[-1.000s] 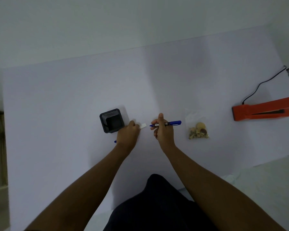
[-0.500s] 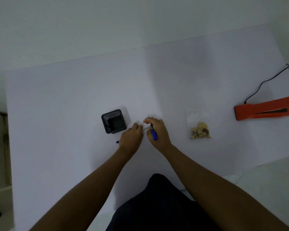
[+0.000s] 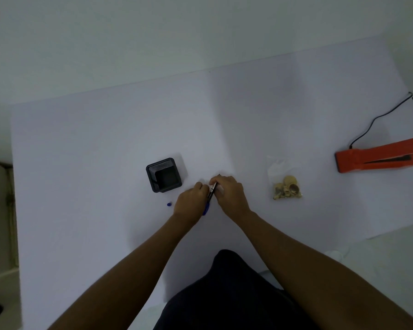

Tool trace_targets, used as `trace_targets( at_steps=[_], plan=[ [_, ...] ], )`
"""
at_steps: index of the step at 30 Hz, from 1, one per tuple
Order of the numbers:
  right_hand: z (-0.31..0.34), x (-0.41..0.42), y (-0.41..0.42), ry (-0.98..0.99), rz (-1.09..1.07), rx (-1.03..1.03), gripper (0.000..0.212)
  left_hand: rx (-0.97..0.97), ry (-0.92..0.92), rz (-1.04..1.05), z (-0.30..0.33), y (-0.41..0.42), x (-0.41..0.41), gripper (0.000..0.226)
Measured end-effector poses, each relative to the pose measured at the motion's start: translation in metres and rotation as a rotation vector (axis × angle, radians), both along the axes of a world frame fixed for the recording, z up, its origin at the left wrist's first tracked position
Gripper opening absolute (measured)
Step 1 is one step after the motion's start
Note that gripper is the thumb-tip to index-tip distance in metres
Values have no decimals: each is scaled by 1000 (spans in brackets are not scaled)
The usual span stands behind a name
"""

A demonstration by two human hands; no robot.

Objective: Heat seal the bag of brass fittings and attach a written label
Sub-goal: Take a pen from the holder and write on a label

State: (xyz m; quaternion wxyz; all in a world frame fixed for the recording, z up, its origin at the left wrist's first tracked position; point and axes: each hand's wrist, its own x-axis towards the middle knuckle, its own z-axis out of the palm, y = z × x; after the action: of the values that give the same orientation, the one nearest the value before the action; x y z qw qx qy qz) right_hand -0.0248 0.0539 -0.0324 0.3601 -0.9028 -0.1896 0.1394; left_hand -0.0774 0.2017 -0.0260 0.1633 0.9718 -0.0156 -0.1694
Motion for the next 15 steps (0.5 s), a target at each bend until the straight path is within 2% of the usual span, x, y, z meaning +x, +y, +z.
trace_targets(
  at_steps=[5,7,9,12,15],
  plan=[
    [2,-4,-5,20,-260,160,7,37,63,8,-1,3,9,9],
    [9,-8,-2,108,-398,266,32,56,81,-12,-4,3,11,8],
    [16,-14,6,319,-452,381,47,57,90,-18,-7,0,12,12],
    [15,-22,14,525,-452,407,47,21,111,25,-11,-4,15,14],
    [9,-25,18,478,-440,348,48,23,119,34,-12,-6,18,15]
  ],
)
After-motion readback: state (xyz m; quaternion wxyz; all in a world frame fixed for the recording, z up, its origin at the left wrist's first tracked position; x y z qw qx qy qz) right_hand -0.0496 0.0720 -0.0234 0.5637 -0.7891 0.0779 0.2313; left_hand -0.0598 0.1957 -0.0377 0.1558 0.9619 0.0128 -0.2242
